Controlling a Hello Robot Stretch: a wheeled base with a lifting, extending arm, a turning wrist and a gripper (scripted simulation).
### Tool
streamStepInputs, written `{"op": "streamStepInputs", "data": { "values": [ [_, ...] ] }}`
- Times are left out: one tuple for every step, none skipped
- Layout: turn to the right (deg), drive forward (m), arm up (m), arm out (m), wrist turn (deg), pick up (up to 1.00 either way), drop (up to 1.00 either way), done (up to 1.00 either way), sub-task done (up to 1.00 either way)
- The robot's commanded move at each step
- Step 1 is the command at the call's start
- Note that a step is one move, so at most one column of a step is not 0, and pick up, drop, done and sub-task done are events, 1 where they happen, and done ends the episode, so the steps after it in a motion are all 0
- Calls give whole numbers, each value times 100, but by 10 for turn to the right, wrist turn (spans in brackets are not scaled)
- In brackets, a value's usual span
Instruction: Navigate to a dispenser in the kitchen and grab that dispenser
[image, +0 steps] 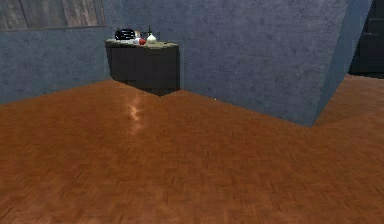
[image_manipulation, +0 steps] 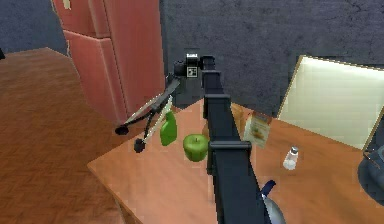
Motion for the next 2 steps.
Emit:
{"op": "streamStepInputs", "data": {
  "values": [
    [0, 0, 0, 0, 450, 0, 0, 0, 0],
    [0, 0, 0, 0, 450, 0, 0, 0, 0]
  ]
}}
